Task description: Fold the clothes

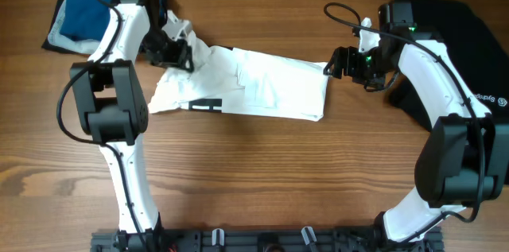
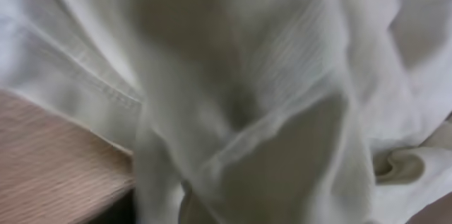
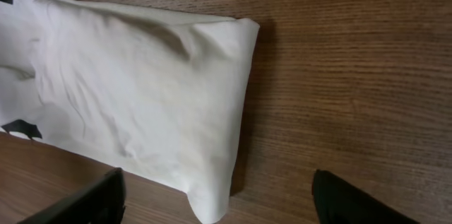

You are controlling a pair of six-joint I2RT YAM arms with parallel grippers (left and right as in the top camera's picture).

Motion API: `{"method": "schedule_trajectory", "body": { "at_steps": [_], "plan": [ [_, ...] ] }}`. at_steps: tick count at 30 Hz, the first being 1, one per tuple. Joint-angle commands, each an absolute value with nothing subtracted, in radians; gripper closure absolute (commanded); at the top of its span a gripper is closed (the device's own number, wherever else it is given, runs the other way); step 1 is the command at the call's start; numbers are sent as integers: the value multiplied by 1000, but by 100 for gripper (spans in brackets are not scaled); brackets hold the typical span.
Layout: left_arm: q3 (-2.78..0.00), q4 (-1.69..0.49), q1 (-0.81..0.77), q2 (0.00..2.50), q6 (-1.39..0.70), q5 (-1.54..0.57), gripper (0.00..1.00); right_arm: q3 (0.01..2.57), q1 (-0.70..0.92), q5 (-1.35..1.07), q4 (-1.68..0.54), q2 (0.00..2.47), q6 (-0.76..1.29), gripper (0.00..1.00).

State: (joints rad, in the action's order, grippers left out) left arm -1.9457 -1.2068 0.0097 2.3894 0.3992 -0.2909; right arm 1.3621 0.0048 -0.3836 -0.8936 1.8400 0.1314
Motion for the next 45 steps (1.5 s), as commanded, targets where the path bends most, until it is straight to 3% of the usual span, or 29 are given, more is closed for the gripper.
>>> {"method": "schedule_trajectory", "body": {
  "at_steps": [1,4,6,7,22,45],
  "plan": [
    [-1928,-1239,14,2431,397,-315,96,1382,6,-366,-890,1808,164,30],
    [-1928,-1243,23,2428,345,-315,96,1382,15,-366,-879,1808,178,62],
    [-1928,-1246,30,2412,297,-315,96,1379,39,-369,-876,1809,186,89],
    [-1928,-1246,31,2400,275,-314,96,1370,55,-369,-870,1809,187,96],
    [-1928,-1280,4,2159,201,-381,96,1147,145,-378,-556,1953,316,96],
    [-1930,-1067,-500,2146,-29,-569,96,1147,145,-443,-520,2010,320,96]
  ]
}}
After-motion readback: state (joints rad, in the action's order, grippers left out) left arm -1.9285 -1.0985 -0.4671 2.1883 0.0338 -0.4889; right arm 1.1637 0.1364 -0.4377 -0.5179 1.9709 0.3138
